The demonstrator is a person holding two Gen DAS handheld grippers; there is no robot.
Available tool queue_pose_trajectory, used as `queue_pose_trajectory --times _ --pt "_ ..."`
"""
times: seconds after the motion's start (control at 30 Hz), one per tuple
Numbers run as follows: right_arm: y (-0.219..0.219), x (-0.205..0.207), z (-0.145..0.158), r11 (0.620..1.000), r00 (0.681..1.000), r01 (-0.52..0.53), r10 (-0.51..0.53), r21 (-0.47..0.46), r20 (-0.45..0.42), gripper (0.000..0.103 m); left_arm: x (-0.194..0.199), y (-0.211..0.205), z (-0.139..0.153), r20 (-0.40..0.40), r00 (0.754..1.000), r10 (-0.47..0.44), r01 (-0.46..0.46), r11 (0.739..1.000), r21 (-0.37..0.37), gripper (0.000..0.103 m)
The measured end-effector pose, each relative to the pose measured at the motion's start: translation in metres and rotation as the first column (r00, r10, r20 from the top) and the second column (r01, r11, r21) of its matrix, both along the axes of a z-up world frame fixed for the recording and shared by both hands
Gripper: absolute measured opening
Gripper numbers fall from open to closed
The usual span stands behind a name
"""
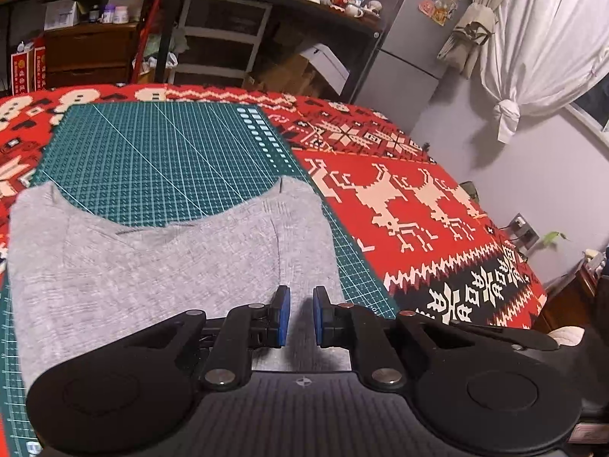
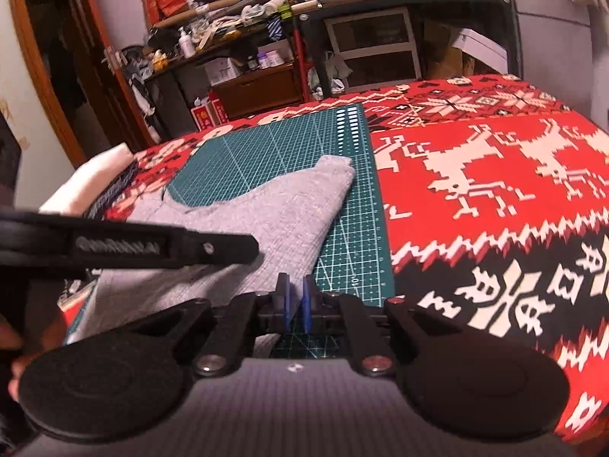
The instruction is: Fold clothes
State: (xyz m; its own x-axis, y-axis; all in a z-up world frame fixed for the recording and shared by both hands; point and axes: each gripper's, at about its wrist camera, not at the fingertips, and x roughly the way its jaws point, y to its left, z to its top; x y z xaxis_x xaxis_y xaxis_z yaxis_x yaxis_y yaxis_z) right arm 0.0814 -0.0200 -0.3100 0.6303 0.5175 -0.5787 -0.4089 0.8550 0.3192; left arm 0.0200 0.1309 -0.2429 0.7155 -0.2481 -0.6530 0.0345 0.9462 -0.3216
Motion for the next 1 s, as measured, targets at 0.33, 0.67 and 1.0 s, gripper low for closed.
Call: queue_pose_trajectory --times 0.33,0.67,1.0 --pt "-0.026 0.039 -0.004 0.970 0.987 0.117 -0.088 0.215 -0.137 0.009 0.002 -0.002 -0.001 -0.005 1.000 -0.003 0.003 1.000 0.001 0.011" --pt "-0.026 0.088 -0.016 0.950 0.974 0.165 -0.113 0.267 -0.199 0.009 0.021 -0.002 0.007 0.018 0.999 0.028 -0.028 0.999 0.015 0.011" --pt "-0.044 0.135 -0.044 0.872 0.933 0.244 -0.092 0.425 -0.347 0.016 0.060 -0.001 0.008 -0.025 0.999 0.041 -0.041 0.999 0.015 0.011"
